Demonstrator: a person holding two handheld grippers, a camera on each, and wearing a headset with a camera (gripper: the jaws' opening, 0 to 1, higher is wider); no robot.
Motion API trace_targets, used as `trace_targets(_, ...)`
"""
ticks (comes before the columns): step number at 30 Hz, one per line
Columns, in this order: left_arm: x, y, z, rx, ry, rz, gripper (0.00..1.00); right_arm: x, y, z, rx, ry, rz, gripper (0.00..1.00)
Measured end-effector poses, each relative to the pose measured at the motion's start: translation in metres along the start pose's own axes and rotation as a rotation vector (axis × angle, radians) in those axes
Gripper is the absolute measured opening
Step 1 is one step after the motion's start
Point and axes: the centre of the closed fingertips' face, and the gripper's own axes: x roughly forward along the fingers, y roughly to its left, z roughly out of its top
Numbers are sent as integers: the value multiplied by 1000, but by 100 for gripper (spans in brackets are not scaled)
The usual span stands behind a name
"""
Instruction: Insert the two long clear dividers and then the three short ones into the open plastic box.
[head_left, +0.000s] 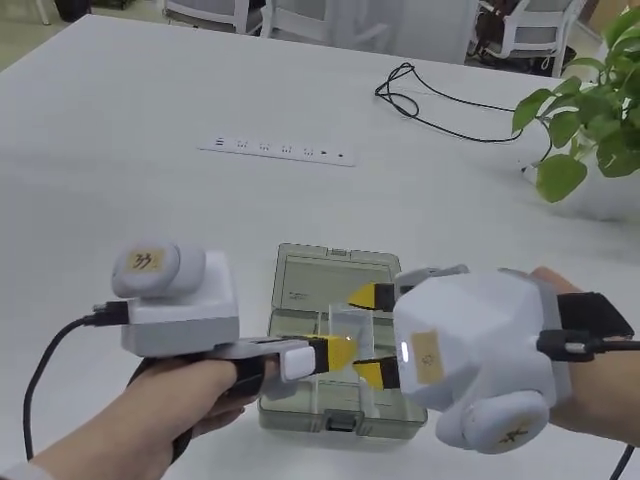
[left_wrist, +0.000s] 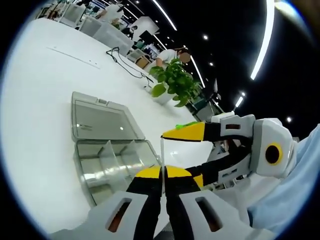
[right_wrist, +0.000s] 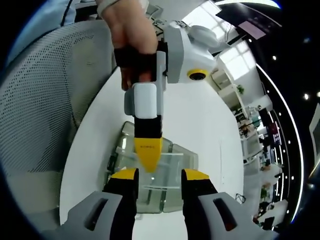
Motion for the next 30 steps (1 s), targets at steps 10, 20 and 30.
trace_targets(10, -6, 5, -2, 150, 31, -17, 0, -10, -9, 6, 209, -84, 59, 45)
trace_targets(20, -15, -3, -9, 308, 67, -91, 0, -24, -14, 5, 404, -165, 175, 39)
trace_targets(30, -20, -11, -22, 554, 130, -163, 0, -36, -2, 11, 458, -211, 332, 27)
